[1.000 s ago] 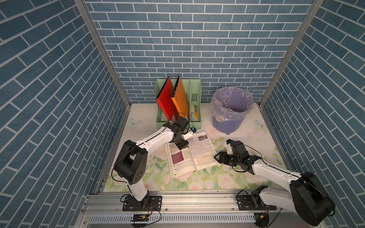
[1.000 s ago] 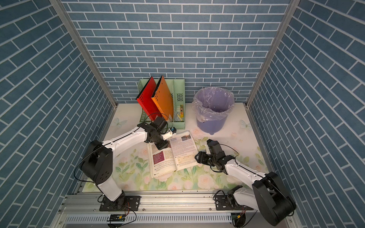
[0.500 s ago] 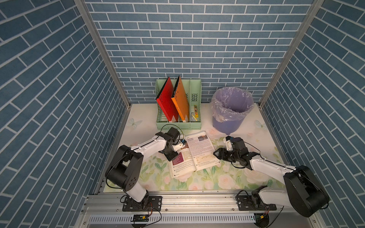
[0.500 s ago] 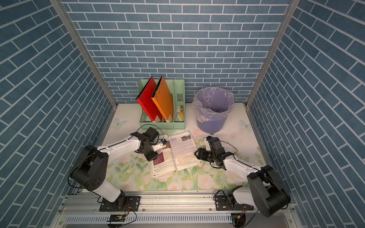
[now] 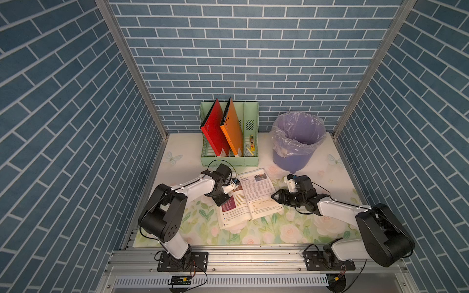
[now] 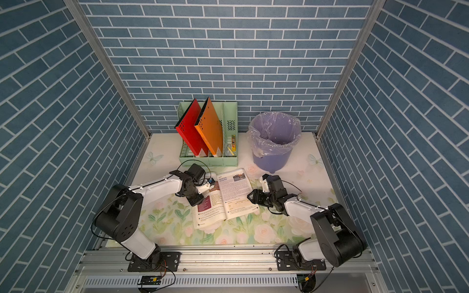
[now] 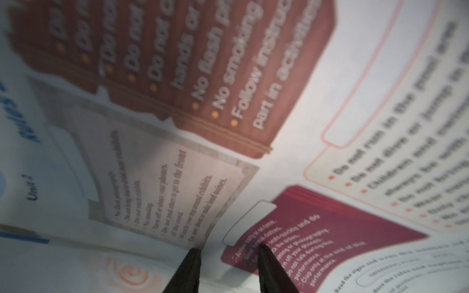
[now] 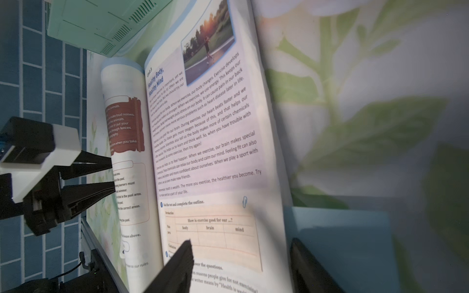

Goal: Peel off the used sticky note
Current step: Turn the page of the book at the center of the board.

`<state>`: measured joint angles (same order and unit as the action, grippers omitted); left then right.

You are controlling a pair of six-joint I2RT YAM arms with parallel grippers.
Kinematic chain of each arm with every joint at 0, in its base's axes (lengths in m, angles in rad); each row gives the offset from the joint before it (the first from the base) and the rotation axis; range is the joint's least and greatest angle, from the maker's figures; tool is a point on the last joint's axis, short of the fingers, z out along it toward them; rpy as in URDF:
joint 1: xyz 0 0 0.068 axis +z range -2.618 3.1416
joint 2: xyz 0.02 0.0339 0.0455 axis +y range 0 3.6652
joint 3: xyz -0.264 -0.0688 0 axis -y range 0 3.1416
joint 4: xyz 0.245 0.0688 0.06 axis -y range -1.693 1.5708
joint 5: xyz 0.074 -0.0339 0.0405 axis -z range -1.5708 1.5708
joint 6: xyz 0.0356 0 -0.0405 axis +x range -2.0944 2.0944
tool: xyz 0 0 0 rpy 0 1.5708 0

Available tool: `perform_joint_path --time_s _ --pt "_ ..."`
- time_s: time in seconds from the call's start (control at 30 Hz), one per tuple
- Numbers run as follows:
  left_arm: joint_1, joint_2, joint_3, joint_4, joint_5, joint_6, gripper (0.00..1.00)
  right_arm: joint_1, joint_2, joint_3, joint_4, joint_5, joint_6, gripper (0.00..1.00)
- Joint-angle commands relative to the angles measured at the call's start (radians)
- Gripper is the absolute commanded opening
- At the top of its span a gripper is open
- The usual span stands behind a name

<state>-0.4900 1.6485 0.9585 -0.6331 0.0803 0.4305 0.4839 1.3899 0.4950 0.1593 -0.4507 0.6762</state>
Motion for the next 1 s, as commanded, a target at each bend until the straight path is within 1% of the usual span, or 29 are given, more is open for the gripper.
perform_joint_path --time_s 0.0,0.27,0.33,0.4,0.5,0.57,0.63,0.73,0.83,0.9,0.97 --pt "0.008 0.006 -0.009 0.008 -0.008 -0.005 0.42 -0.001 0.005 -0.022 0.057 -0.076 0.01 0.62" --pt "0.007 0.01 0.006 0.004 -0.007 -0.006 0.42 -0.001 -0.059 -0.044 0.039 -0.106 0.01 0.61" --pt "0.007 0.011 0.005 0.005 -0.007 -0.006 0.42 -0.001 -0.072 -0.045 0.042 -0.111 0.012 0.59" --pt "0.008 0.008 0.005 0.007 -0.007 -0.005 0.42 0.0 -0.079 -0.044 0.056 -0.12 0.019 0.52" --pt "0.008 -0.001 0.008 0.003 -0.006 -0.003 0.42 0.012 -0.081 -0.032 0.059 -0.125 0.023 0.39" --pt "0.011 -0.01 0.009 0.001 -0.002 -0.003 0.42 0.021 -0.08 -0.016 0.043 -0.118 0.018 0.35" --pt "0.014 -0.015 0.009 -0.002 0.001 0.0 0.42 0.031 -0.079 -0.003 0.017 -0.102 0.007 0.36" --pt "0.016 -0.017 0.006 -0.004 0.001 0.001 0.42 0.034 -0.079 0.022 -0.076 -0.052 -0.03 0.43" --pt "0.016 -0.022 -0.003 0.0 0.002 0.002 0.42 0.035 -0.109 0.042 -0.146 0.001 -0.06 0.44" --pt "0.018 -0.024 -0.007 0.002 0.003 0.003 0.42 0.036 -0.14 0.041 -0.148 0.01 -0.06 0.42" --pt "0.021 -0.025 -0.007 0.004 0.004 0.0 0.42 0.039 -0.159 0.04 -0.122 -0.008 -0.049 0.35"
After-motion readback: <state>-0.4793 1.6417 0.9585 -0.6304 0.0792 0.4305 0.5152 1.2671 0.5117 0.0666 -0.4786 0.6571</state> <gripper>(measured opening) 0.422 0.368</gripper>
